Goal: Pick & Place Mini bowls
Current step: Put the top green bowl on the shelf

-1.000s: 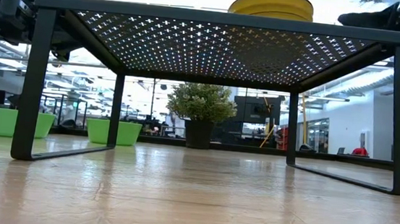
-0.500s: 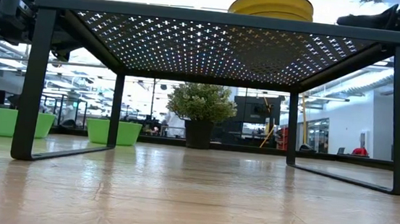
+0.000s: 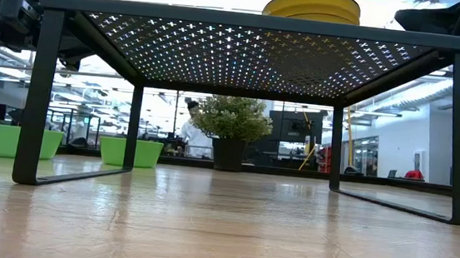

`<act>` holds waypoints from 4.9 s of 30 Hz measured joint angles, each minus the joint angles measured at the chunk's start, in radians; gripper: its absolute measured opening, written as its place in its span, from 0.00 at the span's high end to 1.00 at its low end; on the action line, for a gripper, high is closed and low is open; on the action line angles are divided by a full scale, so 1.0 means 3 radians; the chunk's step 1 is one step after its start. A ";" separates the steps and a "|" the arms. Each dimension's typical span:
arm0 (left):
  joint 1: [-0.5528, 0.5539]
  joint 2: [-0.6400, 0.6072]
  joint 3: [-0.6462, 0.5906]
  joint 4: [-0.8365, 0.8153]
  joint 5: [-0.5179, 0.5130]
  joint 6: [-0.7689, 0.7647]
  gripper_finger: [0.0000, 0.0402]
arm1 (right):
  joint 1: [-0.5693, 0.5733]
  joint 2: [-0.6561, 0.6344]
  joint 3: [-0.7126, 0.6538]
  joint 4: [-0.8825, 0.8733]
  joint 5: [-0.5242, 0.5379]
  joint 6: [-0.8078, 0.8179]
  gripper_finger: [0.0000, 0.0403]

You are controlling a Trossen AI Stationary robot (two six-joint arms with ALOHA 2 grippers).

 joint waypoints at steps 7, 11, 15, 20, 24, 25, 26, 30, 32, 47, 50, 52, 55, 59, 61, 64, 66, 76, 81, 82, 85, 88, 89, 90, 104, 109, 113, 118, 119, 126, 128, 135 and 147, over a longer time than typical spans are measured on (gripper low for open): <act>0.0000 0.0000 0.0000 0.0000 0.0000 0.0000 0.75 | 0.0001 0.0000 -0.0068 0.0039 -0.0001 0.0011 1.00; 0.0000 0.0000 0.0000 0.0000 0.0000 0.0000 0.75 | 0.0000 0.0002 -0.0175 0.0265 -0.0070 0.0004 1.00; 0.0000 0.0000 0.0000 -0.0001 0.0000 0.0000 0.75 | 0.0001 0.0000 -0.0197 0.0281 -0.0094 -0.0001 1.00; 0.0000 0.0000 0.0000 0.0000 0.0000 0.0000 0.75 | 0.0001 -0.0001 -0.0202 0.0185 -0.0099 0.0000 1.00; 0.0000 0.0000 0.0000 0.0000 0.0000 0.0000 0.75 | 0.0001 0.0000 -0.0206 0.0077 -0.0250 0.0002 1.00; 0.0000 0.0000 0.0000 0.0000 0.0000 0.0000 0.75 | 0.0001 0.0000 -0.0206 0.0063 -0.0267 0.0013 1.00; 0.0000 0.0000 0.0000 -0.0001 0.0000 0.0000 0.75 | 0.0001 0.0000 -0.0207 0.0055 -0.0266 0.0036 1.00; 0.0000 0.0000 0.0000 0.0000 0.0000 0.0000 0.75 | 0.0001 0.0000 -0.0210 -0.0043 -0.0256 0.0076 1.00; 0.0000 0.0000 0.0000 0.0000 0.0000 0.0000 0.75 | 0.0000 0.0000 -0.0211 -0.0091 -0.0254 0.0078 1.00; 0.0000 0.0000 0.0000 0.0000 0.0000 0.0000 0.75 | 0.0000 -0.0001 -0.0217 -0.0486 -0.0234 0.0129 1.00; 0.0000 0.0000 0.0000 0.0000 0.0000 0.0000 0.75 | 0.0000 -0.0001 -0.0226 -0.0556 -0.0234 0.0151 1.00; 0.0000 0.0000 0.0000 0.0000 0.0000 0.0000 0.75 | 0.0000 -0.0001 -0.0262 -0.0557 -0.0233 0.0151 1.00; 0.0000 0.0000 0.0000 0.0000 0.0000 0.0000 0.75 | 0.0000 -0.0001 -0.0329 -0.0554 -0.0233 0.0151 1.00; 0.0000 0.0000 0.0000 0.0000 -0.0001 0.0000 0.75 | 0.0000 -0.0001 -0.0374 -0.0586 -0.0233 0.0177 1.00; 0.0000 0.0000 0.0000 0.0000 0.0000 0.0000 0.75 | 0.0000 -0.0001 -0.0374 -0.0607 -0.0234 0.0187 1.00; 0.0000 0.0000 0.0000 0.0000 0.0000 0.0000 0.75 | 0.0000 -0.0001 -0.0374 -0.0614 -0.0234 0.0189 1.00; 0.0000 0.0000 0.0000 0.0000 0.0000 0.0000 0.75 | 0.0000 -0.0001 -0.0374 -0.0692 -0.0234 0.0190 1.00; 0.0000 0.0000 0.0000 0.0000 0.0000 0.0000 0.75 | -0.0001 0.0036 -0.0374 -0.0811 -0.0256 0.0263 1.00; 0.0000 0.0000 0.0000 -0.0001 -0.0001 0.0000 0.75 | -0.0001 0.0049 -0.0374 -0.0824 -0.0260 0.0264 1.00; 0.0000 0.0000 0.0000 -0.0001 0.0000 0.0000 0.75 | -0.0001 0.0058 -0.0374 -0.0826 -0.0262 0.0268 1.00; 0.0000 0.0000 0.0000 0.0000 0.0000 0.0000 0.75 | -0.0001 0.0097 -0.0374 -0.0836 -0.0353 0.0466 1.00; 0.0000 0.0000 0.0000 -0.0001 0.0000 0.0000 0.75 | 0.0000 0.0118 -0.0373 -0.0845 -0.0462 0.0805 1.00; 0.0000 0.0000 0.0000 0.0000 0.0000 0.0000 0.75 | 0.0000 0.0120 -0.0373 -0.0850 -0.0451 0.0867 1.00; 0.0000 0.0000 0.0000 0.0000 0.0000 0.0000 0.75 | 0.0000 0.0122 -0.0373 -0.0855 -0.0430 0.0874 1.00; 0.0000 0.0000 0.0000 -0.0001 0.0000 0.0000 0.75 | -0.0001 0.0170 -0.0373 -0.0866 -0.0431 0.0591 1.00; 0.0000 0.0000 0.0000 0.0000 0.0000 0.0000 0.75 | -0.0001 0.0233 -0.0373 -0.0866 -0.0432 0.0575 1.00; 0.0000 0.0000 0.0000 0.0000 0.0000 0.0000 0.75 | -0.0001 0.0270 -0.0373 -0.0861 -0.0432 0.0575 1.00; 0.0000 0.0000 0.0000 0.0000 0.0000 0.0000 0.75 | -0.0001 0.0275 -0.0373 -0.0814 -0.0407 0.0471 1.00; 0.0000 0.0000 0.0000 0.0000 0.0000 0.0000 0.75 | -0.0001 0.0274 -0.0373 -0.0793 -0.0406 0.0462 1.00; 0.0000 0.0000 0.0000 -0.0001 0.0000 0.0000 0.75 | -0.0001 0.0271 -0.0350 -0.0754 -0.0308 0.0417 1.00; 0.0000 0.0000 0.0000 0.0000 0.0000 0.0000 0.75 | -0.0001 0.0271 -0.0350 -0.0752 -0.0318 0.0419 1.00; 0.0000 0.0000 0.0000 -0.0001 0.0000 0.0000 0.75 | -0.0001 0.0221 -0.0350 -0.0681 -0.0417 0.0513 1.00; 0.0000 0.0000 0.0000 -0.0001 0.0000 0.0000 0.75 | 0.0000 0.0027 -0.0350 -0.0806 -0.0577 0.0495 1.00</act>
